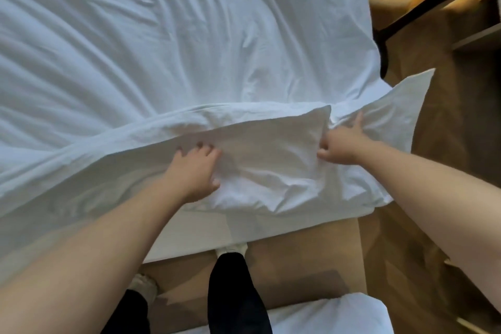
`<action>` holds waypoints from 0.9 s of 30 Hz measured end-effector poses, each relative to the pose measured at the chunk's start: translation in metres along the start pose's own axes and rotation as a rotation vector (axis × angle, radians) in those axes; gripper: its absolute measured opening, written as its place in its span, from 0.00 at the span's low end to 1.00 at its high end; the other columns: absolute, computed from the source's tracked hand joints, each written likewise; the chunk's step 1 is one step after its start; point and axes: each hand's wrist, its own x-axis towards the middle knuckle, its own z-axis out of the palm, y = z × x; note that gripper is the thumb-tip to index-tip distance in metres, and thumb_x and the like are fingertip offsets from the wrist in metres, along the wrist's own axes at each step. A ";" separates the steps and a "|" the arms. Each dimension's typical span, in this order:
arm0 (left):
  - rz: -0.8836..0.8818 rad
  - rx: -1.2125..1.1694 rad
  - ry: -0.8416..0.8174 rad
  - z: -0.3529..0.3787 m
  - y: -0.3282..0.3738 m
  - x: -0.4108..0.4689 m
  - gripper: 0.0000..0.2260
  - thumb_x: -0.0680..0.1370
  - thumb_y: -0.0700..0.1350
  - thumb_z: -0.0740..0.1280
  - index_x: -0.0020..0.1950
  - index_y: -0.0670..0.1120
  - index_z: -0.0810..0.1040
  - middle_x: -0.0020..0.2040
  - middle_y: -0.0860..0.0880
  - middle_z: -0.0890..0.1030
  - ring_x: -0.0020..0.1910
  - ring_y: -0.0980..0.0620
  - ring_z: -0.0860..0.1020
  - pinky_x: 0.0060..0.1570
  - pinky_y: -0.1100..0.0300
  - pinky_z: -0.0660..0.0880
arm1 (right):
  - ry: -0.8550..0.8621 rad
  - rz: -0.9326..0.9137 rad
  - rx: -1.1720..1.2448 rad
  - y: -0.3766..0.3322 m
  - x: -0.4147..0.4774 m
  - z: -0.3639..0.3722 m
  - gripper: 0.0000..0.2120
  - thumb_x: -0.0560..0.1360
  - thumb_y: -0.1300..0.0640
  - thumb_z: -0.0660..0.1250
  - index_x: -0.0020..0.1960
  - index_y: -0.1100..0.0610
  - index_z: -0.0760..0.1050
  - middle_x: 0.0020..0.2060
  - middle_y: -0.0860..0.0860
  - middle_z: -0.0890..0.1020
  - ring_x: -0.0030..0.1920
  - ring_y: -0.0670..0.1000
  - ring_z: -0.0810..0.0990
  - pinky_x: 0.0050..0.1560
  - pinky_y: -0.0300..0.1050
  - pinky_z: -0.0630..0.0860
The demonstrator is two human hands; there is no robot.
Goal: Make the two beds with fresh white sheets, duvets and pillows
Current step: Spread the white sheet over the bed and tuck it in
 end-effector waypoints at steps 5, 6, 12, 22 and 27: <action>-0.229 -0.057 0.470 -0.018 -0.033 0.015 0.24 0.71 0.42 0.67 0.67 0.42 0.69 0.60 0.39 0.72 0.57 0.37 0.73 0.50 0.45 0.72 | 0.352 0.093 0.120 0.001 0.027 -0.015 0.27 0.76 0.55 0.64 0.74 0.50 0.61 0.77 0.52 0.56 0.75 0.60 0.55 0.66 0.78 0.54; -0.267 -0.070 0.530 -0.020 -0.039 0.017 0.23 0.71 0.39 0.67 0.65 0.41 0.69 0.60 0.38 0.70 0.53 0.35 0.74 0.47 0.44 0.73 | 0.386 0.111 0.184 -0.001 0.031 -0.015 0.31 0.76 0.57 0.65 0.75 0.49 0.57 0.77 0.52 0.53 0.74 0.61 0.58 0.66 0.73 0.61; -0.487 -0.194 0.434 -0.016 -0.064 0.031 0.11 0.79 0.37 0.59 0.60 0.43 0.67 0.59 0.34 0.71 0.46 0.32 0.76 0.42 0.44 0.72 | 0.337 0.261 0.279 -0.018 0.051 -0.018 0.27 0.79 0.59 0.59 0.77 0.55 0.57 0.67 0.58 0.70 0.64 0.62 0.72 0.58 0.54 0.71; -0.229 -0.373 0.475 -0.074 -0.107 0.084 0.28 0.80 0.42 0.61 0.78 0.44 0.54 0.78 0.37 0.48 0.72 0.33 0.62 0.66 0.44 0.65 | 0.631 0.237 0.520 -0.018 0.085 -0.075 0.22 0.75 0.66 0.59 0.68 0.55 0.67 0.69 0.59 0.65 0.64 0.64 0.71 0.59 0.57 0.70; -0.245 -0.084 0.257 0.003 -0.096 0.040 0.32 0.79 0.49 0.61 0.79 0.47 0.50 0.79 0.42 0.47 0.76 0.38 0.52 0.71 0.38 0.57 | 0.360 0.002 0.486 -0.111 0.062 -0.027 0.39 0.75 0.49 0.65 0.79 0.46 0.47 0.79 0.53 0.42 0.78 0.60 0.46 0.72 0.68 0.54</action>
